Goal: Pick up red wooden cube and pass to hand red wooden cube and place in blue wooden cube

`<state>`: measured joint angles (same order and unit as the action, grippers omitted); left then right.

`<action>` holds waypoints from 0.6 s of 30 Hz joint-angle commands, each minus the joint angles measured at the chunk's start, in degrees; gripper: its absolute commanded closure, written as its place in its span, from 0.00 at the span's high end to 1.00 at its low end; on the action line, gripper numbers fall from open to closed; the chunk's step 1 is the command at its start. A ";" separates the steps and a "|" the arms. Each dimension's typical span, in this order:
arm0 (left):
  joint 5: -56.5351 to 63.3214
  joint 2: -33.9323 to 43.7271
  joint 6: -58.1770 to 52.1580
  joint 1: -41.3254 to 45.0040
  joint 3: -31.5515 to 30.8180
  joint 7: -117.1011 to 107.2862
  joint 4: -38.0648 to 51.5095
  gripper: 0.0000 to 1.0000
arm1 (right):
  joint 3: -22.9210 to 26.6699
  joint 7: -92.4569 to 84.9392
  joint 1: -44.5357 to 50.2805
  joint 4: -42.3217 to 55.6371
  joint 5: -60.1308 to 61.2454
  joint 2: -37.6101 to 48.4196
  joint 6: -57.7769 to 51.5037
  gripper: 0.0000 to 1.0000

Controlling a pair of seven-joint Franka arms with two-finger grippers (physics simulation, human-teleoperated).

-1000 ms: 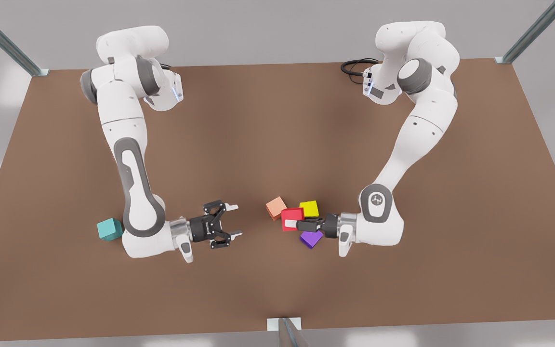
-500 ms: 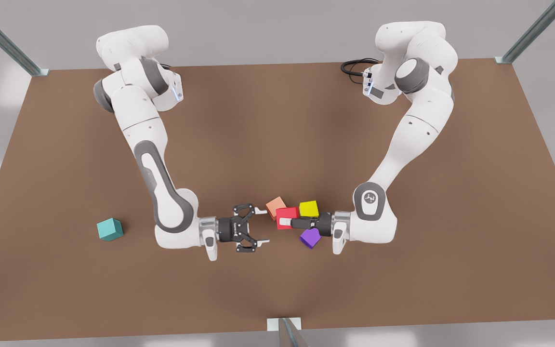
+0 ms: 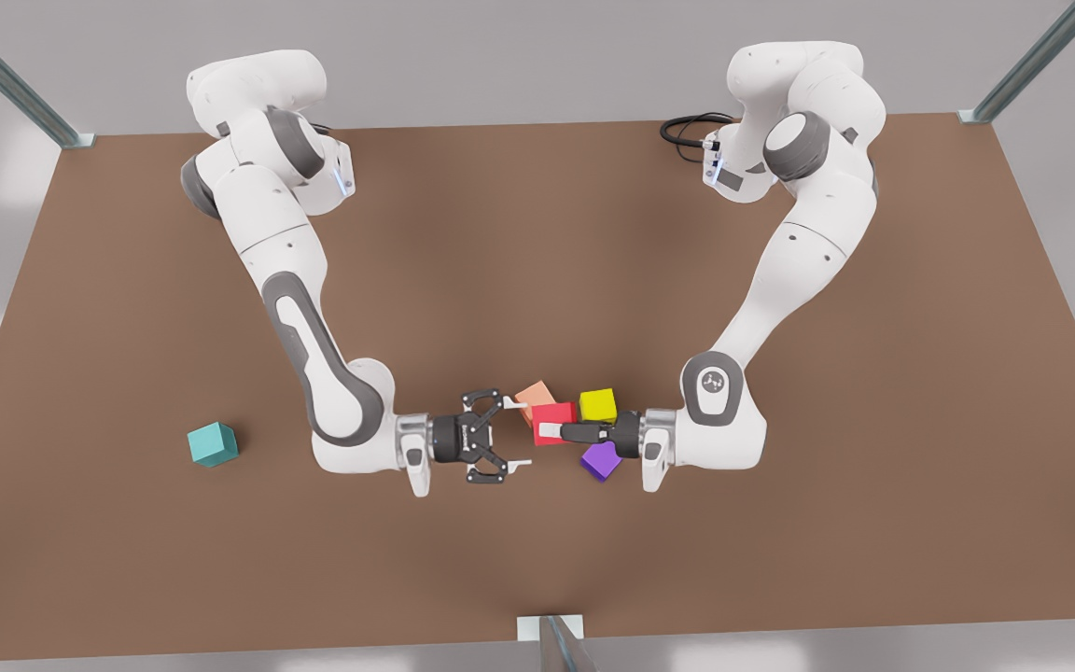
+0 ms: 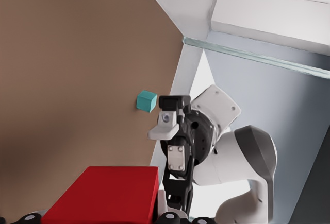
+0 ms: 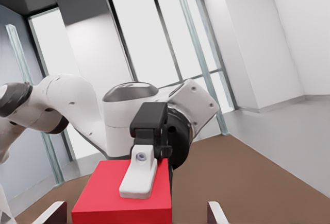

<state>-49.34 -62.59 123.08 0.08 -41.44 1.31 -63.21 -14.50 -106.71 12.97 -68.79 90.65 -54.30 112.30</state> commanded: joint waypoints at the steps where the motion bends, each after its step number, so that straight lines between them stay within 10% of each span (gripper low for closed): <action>1: -1.02 0.10 -0.03 0.01 -0.04 4.05 0.02 0.51 | -0.53 -7.28 -0.23 -0.38 0.14 0.07 -0.07 1.00; 18: -1.02 -0.25 1.20 1.16 0.05 4.05 0.02 0.51 | -2.64 -9.13 -0.49 -1.79 0.58 -0.10 -0.07 1.00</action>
<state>-49.31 -62.94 124.20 1.21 -41.36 2.01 -63.21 -17.11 -112.32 12.45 -70.60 91.17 -54.45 112.13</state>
